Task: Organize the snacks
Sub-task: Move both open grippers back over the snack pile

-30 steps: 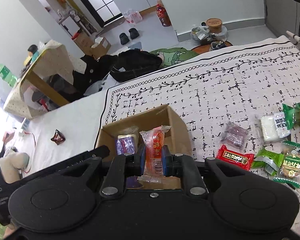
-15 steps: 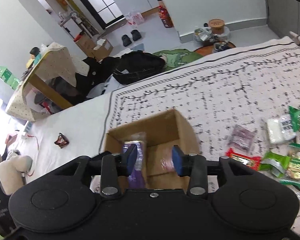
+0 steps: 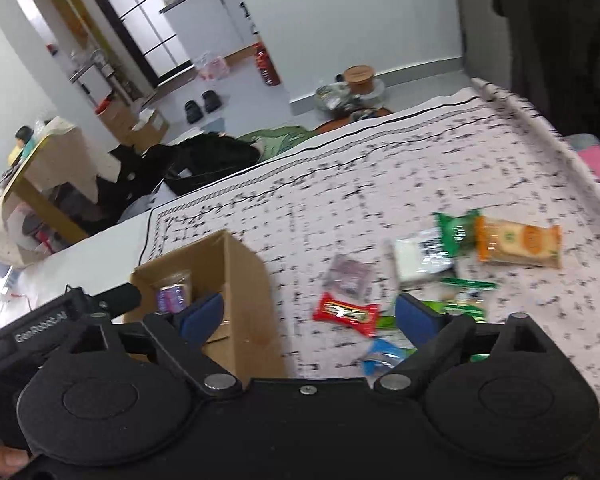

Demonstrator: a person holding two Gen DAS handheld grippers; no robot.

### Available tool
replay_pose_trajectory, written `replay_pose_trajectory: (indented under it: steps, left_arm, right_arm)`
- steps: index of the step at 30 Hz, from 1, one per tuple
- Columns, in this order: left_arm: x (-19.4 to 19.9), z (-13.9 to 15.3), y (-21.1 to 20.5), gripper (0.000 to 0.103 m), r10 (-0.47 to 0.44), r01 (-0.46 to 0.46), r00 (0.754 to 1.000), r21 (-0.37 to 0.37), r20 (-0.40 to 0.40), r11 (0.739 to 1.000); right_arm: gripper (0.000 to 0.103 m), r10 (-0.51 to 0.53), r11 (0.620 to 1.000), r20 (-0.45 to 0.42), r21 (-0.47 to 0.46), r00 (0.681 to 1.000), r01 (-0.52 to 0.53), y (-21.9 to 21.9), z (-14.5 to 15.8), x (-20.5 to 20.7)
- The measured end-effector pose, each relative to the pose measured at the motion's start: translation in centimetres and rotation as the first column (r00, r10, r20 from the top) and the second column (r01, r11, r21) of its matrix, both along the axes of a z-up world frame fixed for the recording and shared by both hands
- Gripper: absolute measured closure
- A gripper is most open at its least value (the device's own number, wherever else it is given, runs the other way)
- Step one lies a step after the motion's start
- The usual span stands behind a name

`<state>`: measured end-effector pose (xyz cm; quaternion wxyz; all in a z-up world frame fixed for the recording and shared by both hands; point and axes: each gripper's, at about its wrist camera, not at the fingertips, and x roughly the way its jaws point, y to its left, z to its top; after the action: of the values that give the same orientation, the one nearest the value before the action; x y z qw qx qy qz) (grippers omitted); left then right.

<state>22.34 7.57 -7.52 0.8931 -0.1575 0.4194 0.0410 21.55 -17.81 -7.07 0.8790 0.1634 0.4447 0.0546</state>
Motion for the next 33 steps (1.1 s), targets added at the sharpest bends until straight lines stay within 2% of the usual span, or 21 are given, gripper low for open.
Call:
replay_pose_trajectory:
  steps: [5, 19, 33]
  left_arm:
    - [-0.8, 0.9, -2.3, 0.000, -0.049, 0.050, 0.998, -0.024, 0.038, 0.998]
    - [-3.3, 1.7, -7.7, 0.000, -0.119, 0.122, 0.991, -0.037, 0.067, 0.992]
    - [-4.4, 1.4, -11.2, 0.000, -0.120, 0.120, 0.993, -0.021, -0.018, 0.993]
  right_arm:
    - [0.001, -0.027, 0.999, 0.021, -0.016, 0.999, 0.027, -2.1, 0.4, -1.6]
    - [0.000, -0.129, 0.992, 0.035, -0.009, 0.991, 0.130, -8.3, 0.1, -4.5]
    - [0.000, -0.164, 0.985, 0.021, 0.050, 0.986, 0.163, -12.7, -1.3, -5.7]
